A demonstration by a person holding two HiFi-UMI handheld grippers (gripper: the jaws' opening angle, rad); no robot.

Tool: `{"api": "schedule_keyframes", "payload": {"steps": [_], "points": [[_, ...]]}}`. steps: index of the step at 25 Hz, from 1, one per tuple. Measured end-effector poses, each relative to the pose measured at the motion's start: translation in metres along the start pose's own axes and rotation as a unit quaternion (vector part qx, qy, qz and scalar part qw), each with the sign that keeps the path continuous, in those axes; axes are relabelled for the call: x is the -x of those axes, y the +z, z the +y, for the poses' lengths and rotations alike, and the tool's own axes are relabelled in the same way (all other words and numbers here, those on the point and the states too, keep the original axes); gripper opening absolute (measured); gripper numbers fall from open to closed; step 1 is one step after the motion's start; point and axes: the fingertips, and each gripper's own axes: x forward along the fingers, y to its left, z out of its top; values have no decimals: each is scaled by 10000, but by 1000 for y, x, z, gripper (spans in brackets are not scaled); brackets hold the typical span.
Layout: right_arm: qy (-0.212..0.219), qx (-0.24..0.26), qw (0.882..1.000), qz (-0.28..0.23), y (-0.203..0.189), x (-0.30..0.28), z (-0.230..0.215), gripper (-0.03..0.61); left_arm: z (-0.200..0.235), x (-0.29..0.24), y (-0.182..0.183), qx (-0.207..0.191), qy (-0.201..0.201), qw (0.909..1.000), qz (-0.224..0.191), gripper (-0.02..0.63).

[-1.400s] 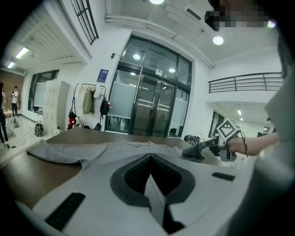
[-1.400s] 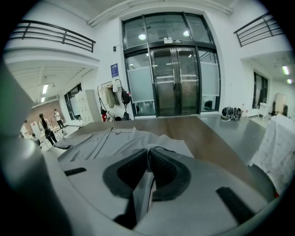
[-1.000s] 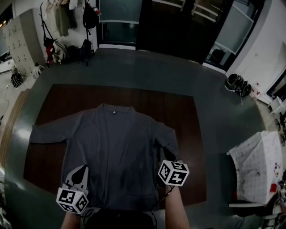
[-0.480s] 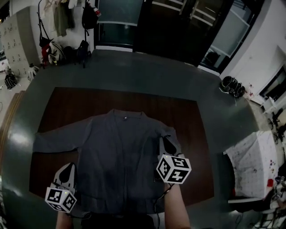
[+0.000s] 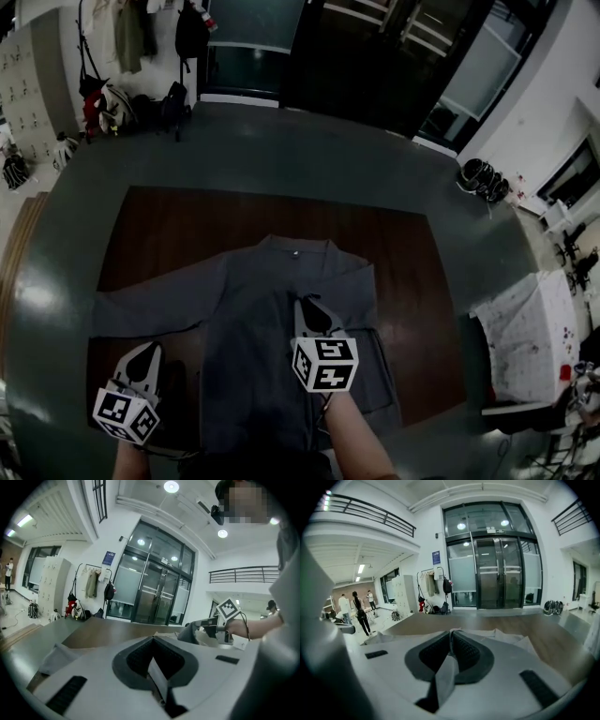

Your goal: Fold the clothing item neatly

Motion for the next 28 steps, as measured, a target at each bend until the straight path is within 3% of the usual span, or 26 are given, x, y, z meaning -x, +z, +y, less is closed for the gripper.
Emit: {"api": "schedule_keyframes", "payload": {"steps": [5, 8, 11, 17, 22, 26, 27, 28], "points": [[284, 416, 9956, 791, -55, -44, 45, 17, 15, -8, -12, 247, -142, 9993, 229, 8], [849, 658, 9854, 1317, -88, -55, 76, 95, 23, -12, -19, 344, -175, 9988, 301, 8], [1080, 834, 9785, 1547, -104, -52, 91, 104, 29, -21, -22, 442, -193, 9983, 327, 8], [268, 213, 9817, 1873, -130, -58, 47, 106, 29, -42, -26, 453, -311, 9976, 413, 8], [95, -701, 9792, 1900, -134, -83, 24, 206, 30, -49, -34, 553, -272, 9969, 488, 8], [-163, -725, 9755, 2073, -139, -102, 20, 202, 42, -47, -41, 661, -171, 9962, 539, 8], [-267, -655, 9753, 2094, -137, -104, 20, 152, 44, -46, -42, 672, -149, 9961, 547, 8], [-363, -560, 9763, 2060, -133, -104, 20, 33, 46, -45, -41, 684, -127, 9960, 552, 8]]}}
